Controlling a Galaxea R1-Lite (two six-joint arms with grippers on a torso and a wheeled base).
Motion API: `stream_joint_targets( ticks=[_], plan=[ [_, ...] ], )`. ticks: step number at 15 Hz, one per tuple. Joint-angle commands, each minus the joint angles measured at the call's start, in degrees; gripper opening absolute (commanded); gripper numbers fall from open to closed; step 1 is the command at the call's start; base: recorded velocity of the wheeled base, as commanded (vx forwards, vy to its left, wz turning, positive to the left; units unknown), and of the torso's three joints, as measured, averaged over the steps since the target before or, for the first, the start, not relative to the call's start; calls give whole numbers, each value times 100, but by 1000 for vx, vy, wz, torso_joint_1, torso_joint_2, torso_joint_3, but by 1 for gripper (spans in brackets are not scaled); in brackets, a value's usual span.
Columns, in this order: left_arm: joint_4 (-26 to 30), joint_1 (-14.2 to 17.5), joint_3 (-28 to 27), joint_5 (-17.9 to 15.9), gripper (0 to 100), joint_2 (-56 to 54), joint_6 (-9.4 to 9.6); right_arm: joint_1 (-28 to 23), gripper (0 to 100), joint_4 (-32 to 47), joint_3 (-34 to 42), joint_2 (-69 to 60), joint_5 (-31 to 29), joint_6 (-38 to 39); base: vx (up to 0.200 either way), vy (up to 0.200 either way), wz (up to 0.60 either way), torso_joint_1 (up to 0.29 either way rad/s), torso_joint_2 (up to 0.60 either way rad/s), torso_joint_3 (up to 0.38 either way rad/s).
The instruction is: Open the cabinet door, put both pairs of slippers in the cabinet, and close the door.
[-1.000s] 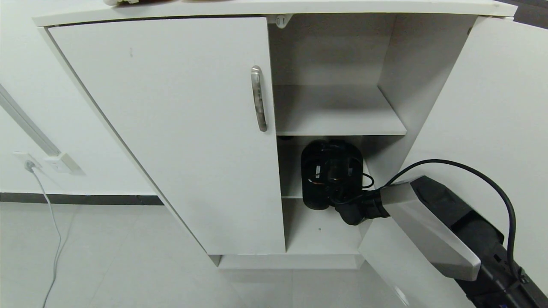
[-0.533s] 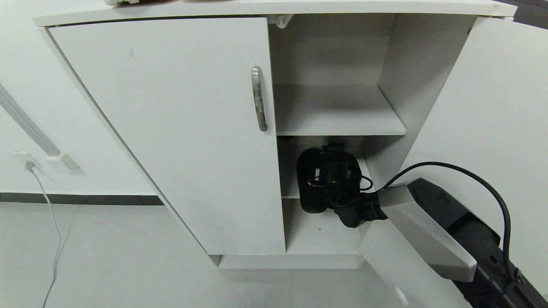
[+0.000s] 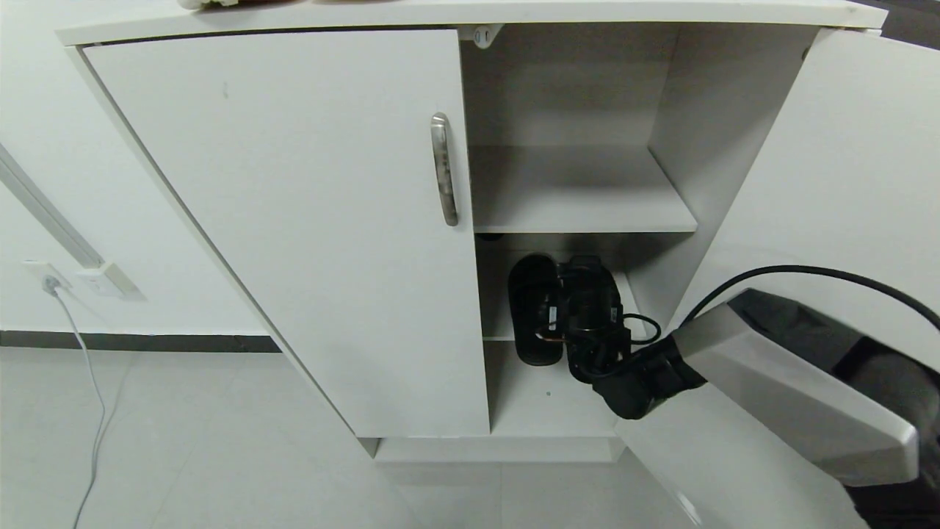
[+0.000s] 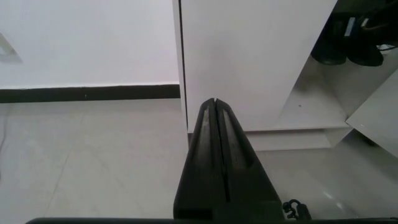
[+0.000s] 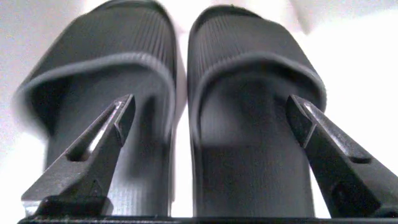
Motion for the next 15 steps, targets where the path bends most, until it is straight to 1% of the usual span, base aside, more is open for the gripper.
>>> stream_joint_targets(
  ticks=[1,4,5,11,15],
  plan=[
    [0,1,1,-3,0,7,6,421,100,-480,1615,-1307,-9,26,0,0,0,0,0,0],
    [0,1,1,-3,0,7,-2,720,100,-1069,3083,-1983,0,175,0,0,0,0,0,0],
    [0,1,1,-12,0,7,-2,816,100,-1148,3338,-2089,0,281,0,0,0,0,0,0],
    [0,1,1,-30,0,7,-2,913,100,-1148,3312,-2124,9,325,0,0,0,0,0,0],
    [0,1,1,-30,0,7,-2,1071,100,-1148,3338,-2124,9,316,-200,0,0,5,5,4]
  ],
)
